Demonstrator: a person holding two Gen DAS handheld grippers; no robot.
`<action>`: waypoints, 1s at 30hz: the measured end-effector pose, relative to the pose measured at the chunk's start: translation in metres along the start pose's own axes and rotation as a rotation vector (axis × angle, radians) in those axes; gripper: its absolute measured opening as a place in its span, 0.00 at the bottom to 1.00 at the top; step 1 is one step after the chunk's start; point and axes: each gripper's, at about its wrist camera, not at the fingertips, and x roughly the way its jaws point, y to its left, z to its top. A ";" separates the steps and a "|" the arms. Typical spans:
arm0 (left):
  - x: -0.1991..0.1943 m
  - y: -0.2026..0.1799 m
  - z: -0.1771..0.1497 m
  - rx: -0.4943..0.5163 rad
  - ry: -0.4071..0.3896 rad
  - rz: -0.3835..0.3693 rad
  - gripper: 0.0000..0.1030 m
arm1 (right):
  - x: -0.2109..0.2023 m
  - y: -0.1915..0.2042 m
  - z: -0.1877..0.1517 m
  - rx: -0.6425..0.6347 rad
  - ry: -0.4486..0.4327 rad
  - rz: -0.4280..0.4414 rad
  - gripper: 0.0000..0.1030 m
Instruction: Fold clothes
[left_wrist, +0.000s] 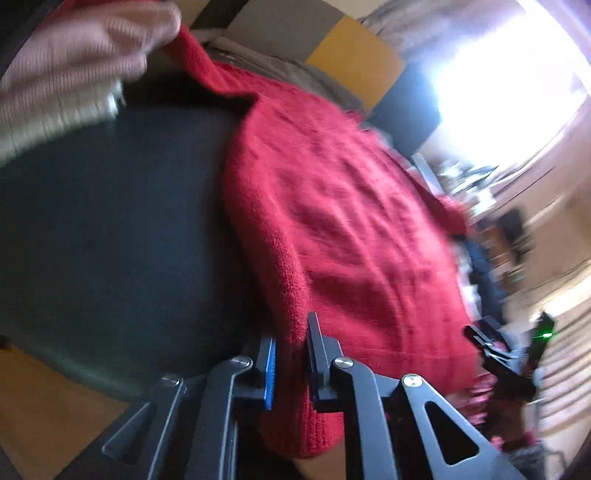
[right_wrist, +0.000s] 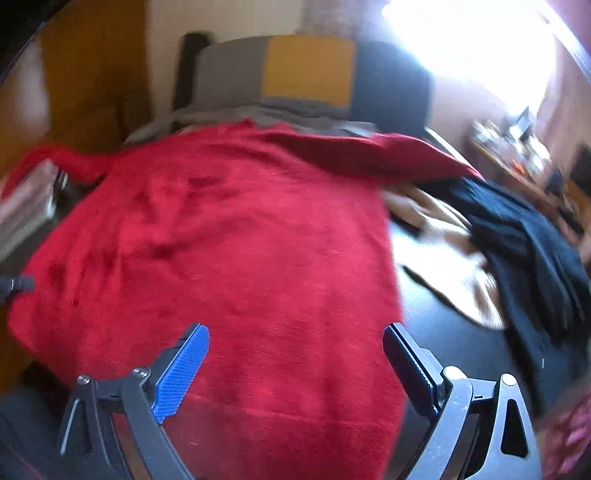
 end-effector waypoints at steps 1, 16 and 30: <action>-0.013 -0.008 0.003 0.078 -0.032 0.078 0.11 | 0.007 0.008 0.000 -0.025 0.028 0.005 0.93; -0.028 0.003 -0.015 0.102 0.057 0.080 0.26 | 0.023 0.005 -0.013 0.102 0.003 0.097 1.00; -0.003 0.027 0.008 0.076 0.003 0.120 0.21 | 0.022 0.008 -0.017 0.112 -0.008 0.082 1.00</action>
